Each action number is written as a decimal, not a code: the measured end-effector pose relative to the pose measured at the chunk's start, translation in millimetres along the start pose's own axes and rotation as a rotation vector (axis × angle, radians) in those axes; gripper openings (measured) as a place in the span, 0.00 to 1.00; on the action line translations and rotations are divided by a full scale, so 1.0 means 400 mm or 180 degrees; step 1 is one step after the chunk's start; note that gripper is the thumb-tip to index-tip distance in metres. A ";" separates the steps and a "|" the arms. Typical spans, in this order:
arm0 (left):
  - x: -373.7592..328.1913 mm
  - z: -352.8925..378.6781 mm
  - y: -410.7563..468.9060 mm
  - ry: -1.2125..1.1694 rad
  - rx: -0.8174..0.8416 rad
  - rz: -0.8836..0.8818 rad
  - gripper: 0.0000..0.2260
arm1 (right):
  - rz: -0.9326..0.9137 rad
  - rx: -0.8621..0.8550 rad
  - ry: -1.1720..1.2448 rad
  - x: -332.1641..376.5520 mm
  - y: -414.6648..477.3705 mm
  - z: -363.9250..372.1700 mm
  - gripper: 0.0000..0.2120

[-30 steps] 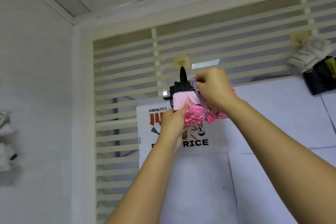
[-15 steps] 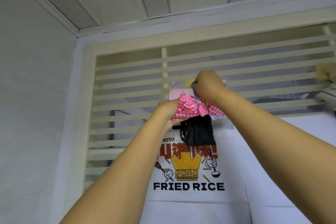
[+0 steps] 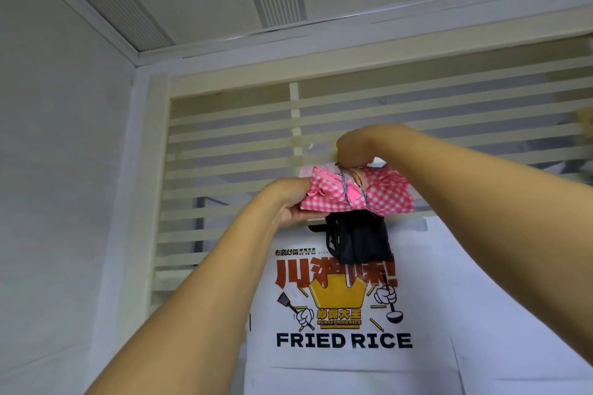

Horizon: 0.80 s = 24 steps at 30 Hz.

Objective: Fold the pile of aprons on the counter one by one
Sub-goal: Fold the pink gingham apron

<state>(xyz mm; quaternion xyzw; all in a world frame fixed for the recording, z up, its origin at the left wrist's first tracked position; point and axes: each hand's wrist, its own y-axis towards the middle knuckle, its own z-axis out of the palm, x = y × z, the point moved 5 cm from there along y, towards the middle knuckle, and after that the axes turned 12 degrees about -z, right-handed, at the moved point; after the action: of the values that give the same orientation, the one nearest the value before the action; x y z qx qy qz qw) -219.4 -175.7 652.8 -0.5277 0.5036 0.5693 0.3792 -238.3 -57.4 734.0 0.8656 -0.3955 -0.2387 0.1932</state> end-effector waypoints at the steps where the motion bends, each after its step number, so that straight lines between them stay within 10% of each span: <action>1: 0.000 -0.004 -0.002 0.0034 -0.0002 0.0031 0.07 | -0.0061 0.0073 0.0025 -0.002 0.002 0.004 0.16; 11: 0.003 0.020 -0.038 0.0971 -0.0380 0.0429 0.09 | -0.0183 -0.0498 -0.0521 0.039 -0.120 0.018 0.15; 18: 0.041 -0.017 -0.217 0.1520 -0.2196 0.1739 0.23 | -0.0601 -0.2297 0.0707 0.068 -0.312 0.066 0.15; 24: 0.317 0.066 -0.405 0.1337 -0.1233 0.1776 0.12 | -0.0495 -0.2191 0.1257 0.121 -0.561 0.228 0.25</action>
<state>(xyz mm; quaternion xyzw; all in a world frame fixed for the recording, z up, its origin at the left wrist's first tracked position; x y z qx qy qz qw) -88.9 -129.3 498.4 -0.5374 0.5775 0.6146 -0.0077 -129.1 29.0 530.2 0.8069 -0.1811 -0.2003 0.5254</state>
